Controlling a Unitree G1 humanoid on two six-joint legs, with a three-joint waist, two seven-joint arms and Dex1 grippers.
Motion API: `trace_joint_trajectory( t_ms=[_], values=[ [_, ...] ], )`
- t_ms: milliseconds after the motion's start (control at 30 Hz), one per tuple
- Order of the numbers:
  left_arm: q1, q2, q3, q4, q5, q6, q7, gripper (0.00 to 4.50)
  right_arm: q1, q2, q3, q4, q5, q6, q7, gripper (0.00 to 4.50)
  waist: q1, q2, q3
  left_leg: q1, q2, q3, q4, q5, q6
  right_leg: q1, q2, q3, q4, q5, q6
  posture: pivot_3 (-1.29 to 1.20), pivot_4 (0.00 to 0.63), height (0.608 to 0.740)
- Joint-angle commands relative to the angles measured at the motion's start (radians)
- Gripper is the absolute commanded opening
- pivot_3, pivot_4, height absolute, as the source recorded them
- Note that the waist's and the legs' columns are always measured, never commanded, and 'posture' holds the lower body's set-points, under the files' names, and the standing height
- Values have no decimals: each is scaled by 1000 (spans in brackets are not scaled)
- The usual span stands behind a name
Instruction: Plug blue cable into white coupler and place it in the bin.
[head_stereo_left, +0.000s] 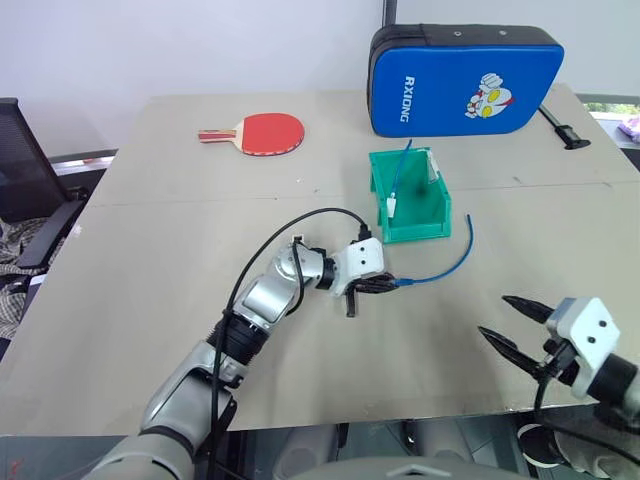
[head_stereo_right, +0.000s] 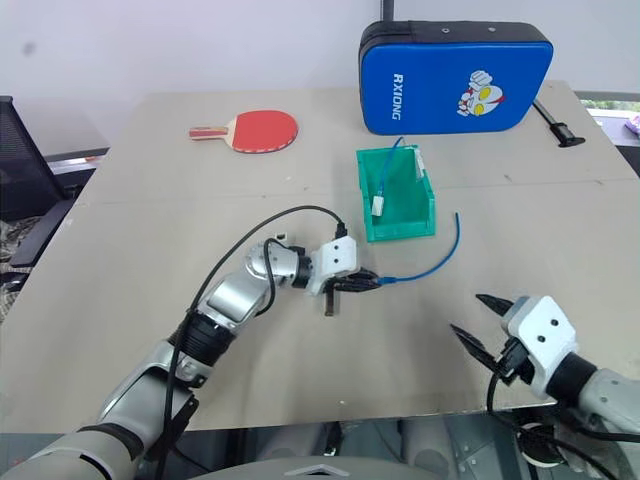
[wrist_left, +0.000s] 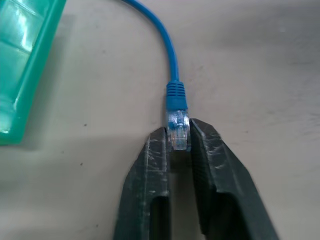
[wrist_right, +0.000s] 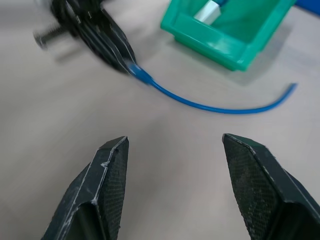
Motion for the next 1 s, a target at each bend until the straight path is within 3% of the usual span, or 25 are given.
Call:
trace_joint_trajectory(
  t_ms=[33,300,633,733,1000],
  values=[
    [37,18,101,-124,-107,-38,-38,569,-52,88,42,-32,188,165,-141,2851,2,0,0,0,0,0,0,0,0,0,0,0,0,0,0,0,150,729],
    [84,44,239,-262,-170,-133,-5,569,-270,237,115,18,458,301,-369,2851,3,0,0,-1,-1,0,0,0,0,-1,0,0,0,0,0,0,150,729],
    [108,30,256,-275,-148,-285,43,569,-541,353,174,175,756,297,-638,2851,1,0,0,-1,-1,-1,0,0,0,-2,0,0,0,0,-1,0,150,729],
    [121,33,260,-312,-245,-138,33,569,-571,336,186,187,762,278,-657,2851,0,0,0,-1,-2,-1,0,0,0,-2,0,0,0,0,0,0,150,729],
    [118,117,364,-445,-748,548,43,569,-558,201,253,144,676,216,-505,2851,-26,1,0,-1,-2,-1,0,0,1,-2,1,-1,2,0,0,0,150,729]
  ],
)
